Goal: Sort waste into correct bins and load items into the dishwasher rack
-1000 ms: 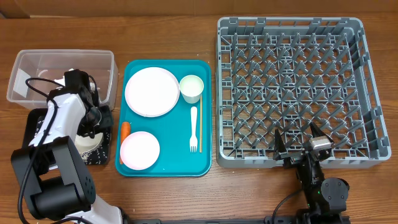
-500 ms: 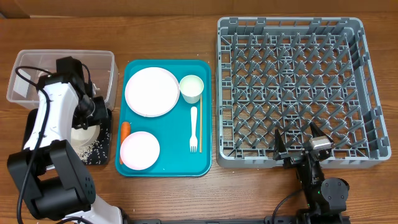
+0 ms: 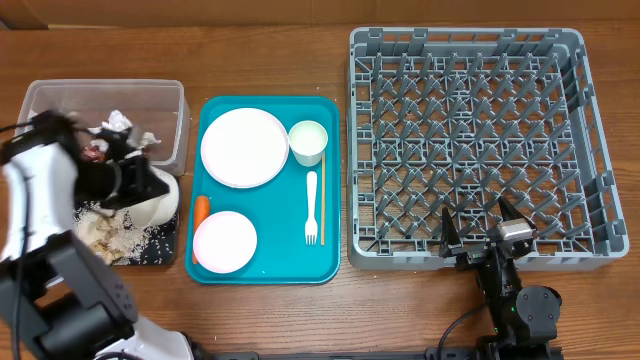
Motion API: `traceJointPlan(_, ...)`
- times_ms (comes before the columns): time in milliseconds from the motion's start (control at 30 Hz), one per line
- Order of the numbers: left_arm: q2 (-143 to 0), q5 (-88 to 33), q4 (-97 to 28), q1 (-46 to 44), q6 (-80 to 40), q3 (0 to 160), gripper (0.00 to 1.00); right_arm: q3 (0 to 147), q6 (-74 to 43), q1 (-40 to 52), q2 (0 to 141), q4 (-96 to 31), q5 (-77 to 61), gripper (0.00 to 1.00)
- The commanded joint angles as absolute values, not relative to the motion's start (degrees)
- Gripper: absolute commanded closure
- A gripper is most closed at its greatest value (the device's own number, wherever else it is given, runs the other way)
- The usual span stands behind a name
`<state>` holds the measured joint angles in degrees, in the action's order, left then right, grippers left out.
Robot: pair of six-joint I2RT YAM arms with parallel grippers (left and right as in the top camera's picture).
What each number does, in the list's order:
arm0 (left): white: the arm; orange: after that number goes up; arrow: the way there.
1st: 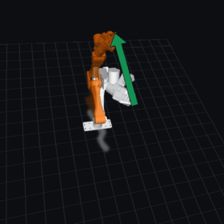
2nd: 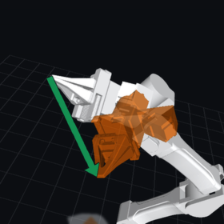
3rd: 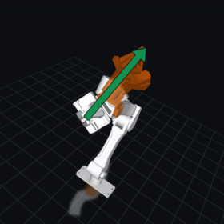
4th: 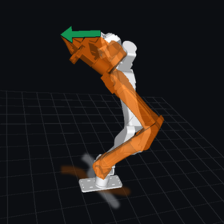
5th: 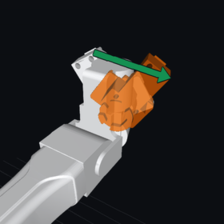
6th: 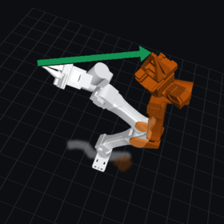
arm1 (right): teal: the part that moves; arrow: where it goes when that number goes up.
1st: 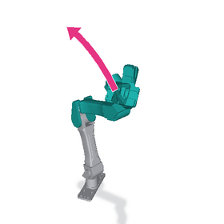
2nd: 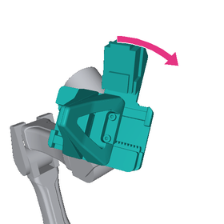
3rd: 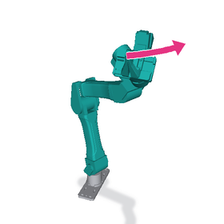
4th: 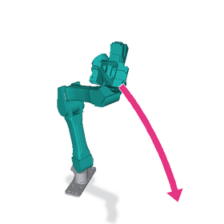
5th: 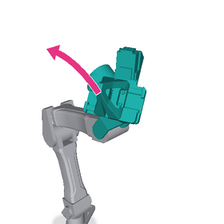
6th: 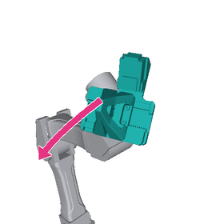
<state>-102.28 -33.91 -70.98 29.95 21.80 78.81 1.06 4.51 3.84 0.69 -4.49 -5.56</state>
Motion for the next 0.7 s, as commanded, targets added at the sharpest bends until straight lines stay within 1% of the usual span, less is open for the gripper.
traceJointPlan(0,-102.19,-54.13,-73.52,37.43,35.22,79.75,0.96,0.47,4.36,4.12,0.34,-4.25,-5.65,0.0)
traceJointPlan(67,-102.19,-60.82,-76.25,41.8,40.29,79.48,0.96,0.47,4.36,4.12,0.34,-4.25,-5.65,0.0)
traceJointPlan(167,-102.21,-64.58,-79.29,47.53,45.65,78.63,0.96,0.47,4.36,4.12,0.34,-4.25,-5.65,0.0)
traceJointPlan(300,-102.21,-72.42,-79.5,53.74,50.98,75.02,0.96,0.47,4.36,4.12,0.34,-4.25,-5.65,0.0)
traceJointPlan(467,-102.26,-82.46,-78.94,61.43,62.15,65.8,0.96,0.47,4.36,4.12,0.34,-4.25,-5.65,0.0)
traceJointPlan(667,-102.26,-89.21,-73.28,66.85,64.71,56.07,0.96,0.47,4.34,4.12,0.34,-4.25,-5.65,0.0)
